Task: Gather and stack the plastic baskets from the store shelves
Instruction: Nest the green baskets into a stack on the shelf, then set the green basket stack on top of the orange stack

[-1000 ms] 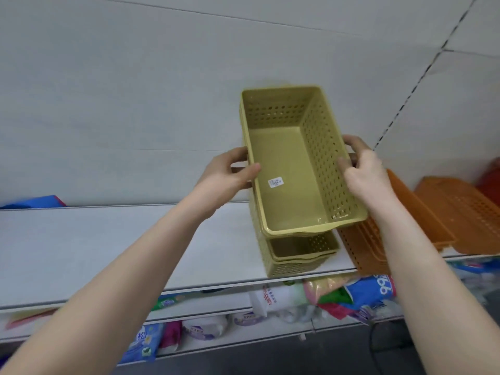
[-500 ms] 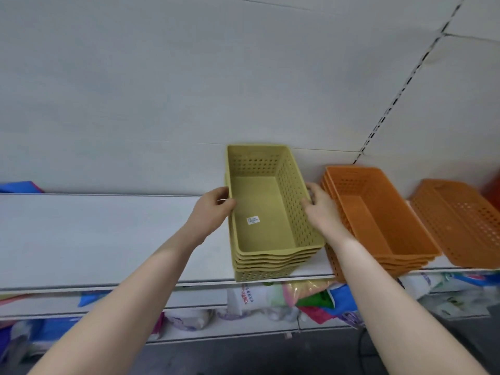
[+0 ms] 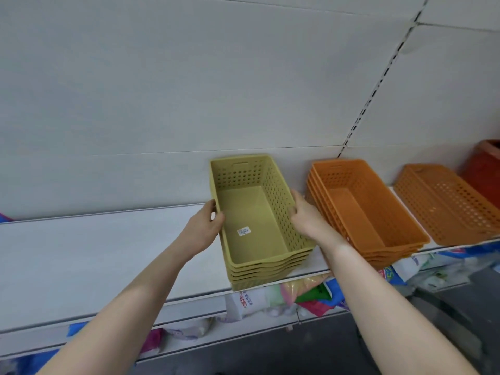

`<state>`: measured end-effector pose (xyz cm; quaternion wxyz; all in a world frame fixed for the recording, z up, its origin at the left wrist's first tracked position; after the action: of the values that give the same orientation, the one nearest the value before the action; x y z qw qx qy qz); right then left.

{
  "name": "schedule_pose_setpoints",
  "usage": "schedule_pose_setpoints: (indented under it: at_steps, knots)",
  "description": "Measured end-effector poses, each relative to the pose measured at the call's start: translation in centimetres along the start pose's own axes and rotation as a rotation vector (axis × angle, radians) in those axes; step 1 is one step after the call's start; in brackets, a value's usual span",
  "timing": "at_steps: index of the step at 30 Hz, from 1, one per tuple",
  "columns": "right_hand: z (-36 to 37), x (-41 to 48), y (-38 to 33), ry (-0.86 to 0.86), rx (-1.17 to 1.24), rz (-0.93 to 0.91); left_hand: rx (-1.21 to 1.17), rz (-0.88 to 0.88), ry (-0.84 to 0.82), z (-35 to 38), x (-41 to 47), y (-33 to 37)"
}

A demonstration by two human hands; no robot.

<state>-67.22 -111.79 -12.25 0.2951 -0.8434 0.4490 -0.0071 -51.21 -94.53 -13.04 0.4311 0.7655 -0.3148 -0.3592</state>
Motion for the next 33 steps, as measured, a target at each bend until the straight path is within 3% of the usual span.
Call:
schedule_pose_setpoints:
  at_steps: [3,6,9,12,14,17,21,23,27,33]
  knots:
    - [-2.1,-1.0,0.2,0.089,-0.068,-0.068,0.226,0.108,0.109,-1.1,0.1,1.7]
    - [-6.5,-2.8,1.1,0.321,-0.086,-0.139,0.398,0.342,0.220,-1.3,-0.2,5.8]
    - [-11.2,-4.4,5.0,0.542,-0.125,-0.088,0.403,0.492,0.194,1.4,-0.3,10.1]
    - [-14.7,-5.0,11.5,0.636,-0.065,0.041,0.370,0.621,0.110,6.4,-0.1,14.0]
    - [-16.0,-4.4,16.4,0.578,-0.079,0.172,0.357,0.638,0.045,10.6,0.6,15.7]
    - [-15.6,-2.6,22.5,0.345,-0.155,0.312,0.356,0.552,-0.034,17.3,2.7,16.6]
    - [-14.1,-0.2,26.0,0.100,0.038,0.258,0.342,0.250,-0.106,24.2,5.5,14.4]
    - [-13.7,0.8,26.3,0.006,0.135,0.185,0.238,0.077,-0.058,25.9,6.1,13.1]
    - [-14.6,1.7,26.9,-0.033,0.172,0.060,-0.017,-0.104,0.063,28.1,5.8,11.9]
    - [-20.6,2.4,30.0,0.047,0.178,-0.006,-0.101,0.041,0.101,30.6,5.6,16.8]
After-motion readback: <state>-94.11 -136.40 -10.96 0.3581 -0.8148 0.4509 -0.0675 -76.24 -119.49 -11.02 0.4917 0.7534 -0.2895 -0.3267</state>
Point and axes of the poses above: each hand's wrist, its own x-axis towards the middle knuckle, its own z-axis out of the palm, y = z × x, the point moved 9 cm from there along x, towards the middle knuckle, and after that the axes turned 6 degrees about -x, right-handed, at the moved point
